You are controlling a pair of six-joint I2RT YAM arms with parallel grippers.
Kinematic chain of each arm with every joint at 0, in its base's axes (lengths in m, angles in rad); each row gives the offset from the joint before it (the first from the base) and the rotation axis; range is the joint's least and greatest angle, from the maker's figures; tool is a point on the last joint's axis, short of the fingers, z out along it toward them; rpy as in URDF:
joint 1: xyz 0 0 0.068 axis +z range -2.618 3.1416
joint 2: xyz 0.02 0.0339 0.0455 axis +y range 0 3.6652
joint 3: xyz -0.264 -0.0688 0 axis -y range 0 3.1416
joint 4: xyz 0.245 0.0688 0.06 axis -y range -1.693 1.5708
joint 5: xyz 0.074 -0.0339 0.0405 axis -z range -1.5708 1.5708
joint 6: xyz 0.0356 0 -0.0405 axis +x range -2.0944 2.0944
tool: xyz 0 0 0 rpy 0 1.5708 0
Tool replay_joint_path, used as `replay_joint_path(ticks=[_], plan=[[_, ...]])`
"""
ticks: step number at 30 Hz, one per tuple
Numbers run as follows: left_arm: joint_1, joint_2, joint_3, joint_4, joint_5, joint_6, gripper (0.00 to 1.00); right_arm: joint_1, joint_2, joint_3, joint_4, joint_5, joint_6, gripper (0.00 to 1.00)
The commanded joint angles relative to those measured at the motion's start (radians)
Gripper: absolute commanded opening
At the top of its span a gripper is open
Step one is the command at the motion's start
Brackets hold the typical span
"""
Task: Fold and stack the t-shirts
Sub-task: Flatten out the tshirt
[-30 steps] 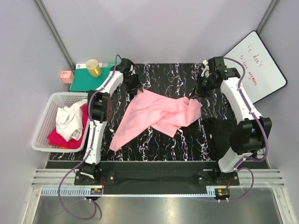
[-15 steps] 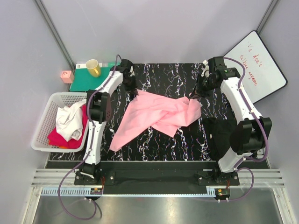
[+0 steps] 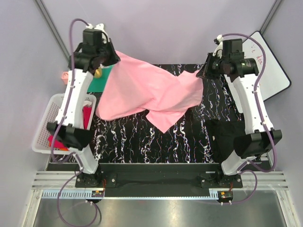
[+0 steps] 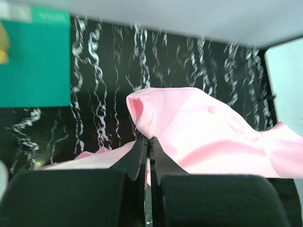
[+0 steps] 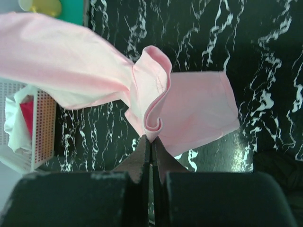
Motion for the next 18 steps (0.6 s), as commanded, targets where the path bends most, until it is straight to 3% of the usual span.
replay_joint_path(ticks=[1, 5, 12, 18], plan=[[0.002, -0.154, -0.057, -0.025, -0.076, 0.009, 0.00, -0.002, -0.121, 0.109, 0.024, 0.053, -0.008, 0.00], [0.002, -0.337, -0.155, -0.027, -0.166, 0.004, 0.00, -0.002, -0.200, 0.145, 0.010, 0.079, -0.026, 0.00], [0.001, -0.688, -0.306, -0.031, -0.180, -0.010, 0.00, -0.002, -0.331, 0.273, -0.125, 0.018, -0.071, 0.00], [0.001, -0.849, -0.257, -0.040, -0.145, 0.019, 0.00, -0.002, -0.428, 0.414, -0.182, 0.028, -0.100, 0.00]])
